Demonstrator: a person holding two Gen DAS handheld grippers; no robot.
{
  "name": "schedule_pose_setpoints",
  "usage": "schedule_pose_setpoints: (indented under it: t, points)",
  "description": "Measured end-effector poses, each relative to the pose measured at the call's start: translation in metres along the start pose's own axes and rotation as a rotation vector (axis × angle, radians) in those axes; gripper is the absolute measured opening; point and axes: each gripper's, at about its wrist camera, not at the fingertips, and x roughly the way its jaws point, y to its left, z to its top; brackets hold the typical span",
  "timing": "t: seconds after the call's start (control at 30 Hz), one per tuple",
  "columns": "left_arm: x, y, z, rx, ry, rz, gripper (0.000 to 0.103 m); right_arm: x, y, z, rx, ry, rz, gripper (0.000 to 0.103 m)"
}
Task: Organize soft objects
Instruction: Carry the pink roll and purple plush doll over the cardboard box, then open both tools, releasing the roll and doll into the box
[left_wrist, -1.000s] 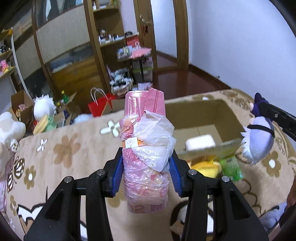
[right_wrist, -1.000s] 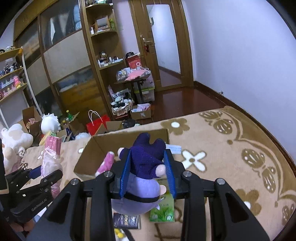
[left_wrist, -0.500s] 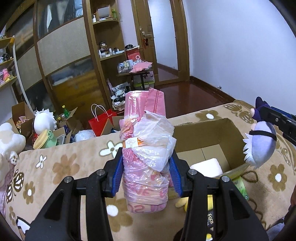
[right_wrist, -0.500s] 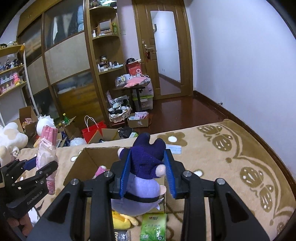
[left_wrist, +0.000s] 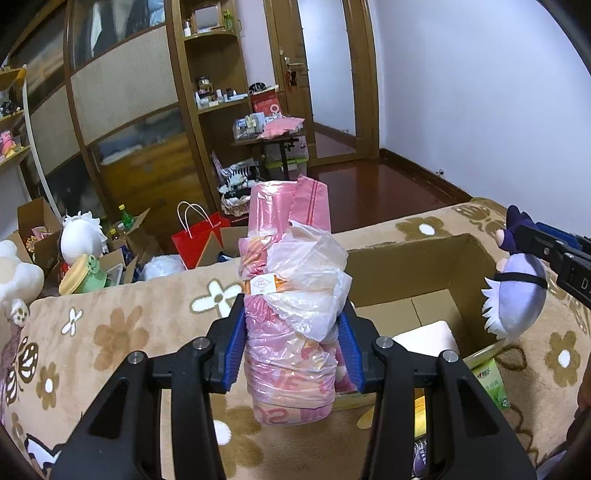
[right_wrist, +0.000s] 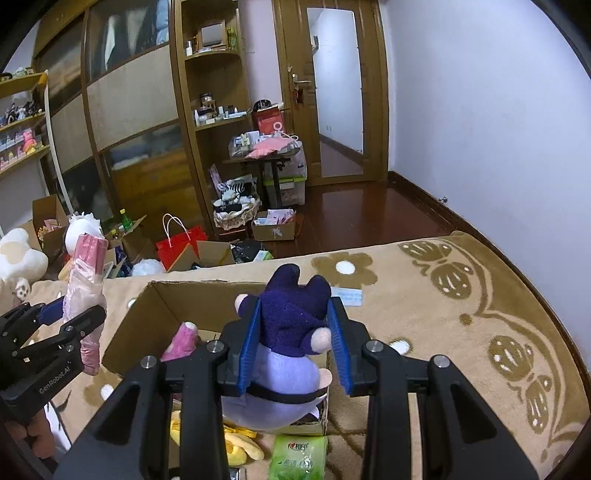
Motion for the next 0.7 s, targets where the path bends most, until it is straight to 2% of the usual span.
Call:
schedule_pose_setpoints:
  t: [0.1, 0.3, 0.5, 0.7]
  points:
    - [0.007, -0.002, -0.003, 0.009, 0.019, -0.008, 0.044, 0.005, 0.004, -0.002, -0.018, 0.005, -0.002, 0.038]
    - [0.023, -0.005, -0.010, 0.012, 0.110, -0.048, 0.044, 0.010, 0.012, -0.004, -0.035, 0.011, -0.002, 0.038]
    - [0.033, -0.008, -0.015, 0.027, 0.135, -0.030, 0.045, 0.012, 0.017, -0.006, -0.061, -0.008, -0.010, 0.040]
    - [0.039, -0.007, -0.018, 0.036, 0.164, -0.027, 0.045, 0.017, 0.017, -0.006, -0.053, 0.012, 0.027, 0.046]
